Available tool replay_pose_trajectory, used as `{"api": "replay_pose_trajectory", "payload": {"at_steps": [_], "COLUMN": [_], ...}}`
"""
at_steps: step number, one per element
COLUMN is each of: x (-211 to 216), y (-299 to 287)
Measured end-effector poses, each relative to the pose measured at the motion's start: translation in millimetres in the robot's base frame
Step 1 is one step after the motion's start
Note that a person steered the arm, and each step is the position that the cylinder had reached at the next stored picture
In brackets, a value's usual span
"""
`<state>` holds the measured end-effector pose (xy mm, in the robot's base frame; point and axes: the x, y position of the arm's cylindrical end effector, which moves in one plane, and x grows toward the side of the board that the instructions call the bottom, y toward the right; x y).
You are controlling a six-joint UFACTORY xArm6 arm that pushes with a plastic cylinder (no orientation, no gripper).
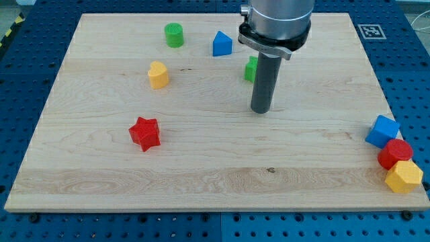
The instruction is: Move your arm towards center
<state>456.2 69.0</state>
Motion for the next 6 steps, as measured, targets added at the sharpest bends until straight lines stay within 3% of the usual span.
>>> {"api": "replay_pose_trajectory", "payload": {"at_steps": [6], "x": [0.0], "y": [-86.6]}}
